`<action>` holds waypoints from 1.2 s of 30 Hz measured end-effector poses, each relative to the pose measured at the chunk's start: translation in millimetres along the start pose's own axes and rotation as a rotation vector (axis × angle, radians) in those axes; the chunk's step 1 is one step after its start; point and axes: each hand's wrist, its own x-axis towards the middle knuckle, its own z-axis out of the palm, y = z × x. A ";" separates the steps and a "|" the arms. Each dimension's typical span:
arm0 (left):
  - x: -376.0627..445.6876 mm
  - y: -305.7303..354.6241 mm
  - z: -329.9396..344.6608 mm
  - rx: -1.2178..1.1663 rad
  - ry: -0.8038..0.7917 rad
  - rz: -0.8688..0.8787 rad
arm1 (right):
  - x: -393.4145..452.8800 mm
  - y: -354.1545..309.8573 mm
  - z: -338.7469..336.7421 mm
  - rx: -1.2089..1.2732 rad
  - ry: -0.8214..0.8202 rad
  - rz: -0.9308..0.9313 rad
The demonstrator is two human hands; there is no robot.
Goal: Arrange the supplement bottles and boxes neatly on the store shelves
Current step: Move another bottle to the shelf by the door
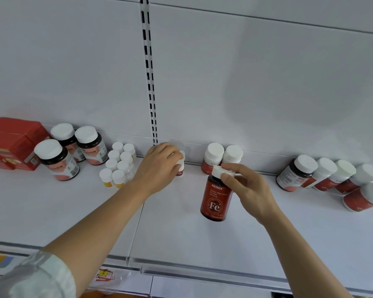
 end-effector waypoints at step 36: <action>-389.3 -208.1 -322.9 0.221 0.017 -0.916 | -83.8 -196.0 496.2 -0.229 -0.250 -0.703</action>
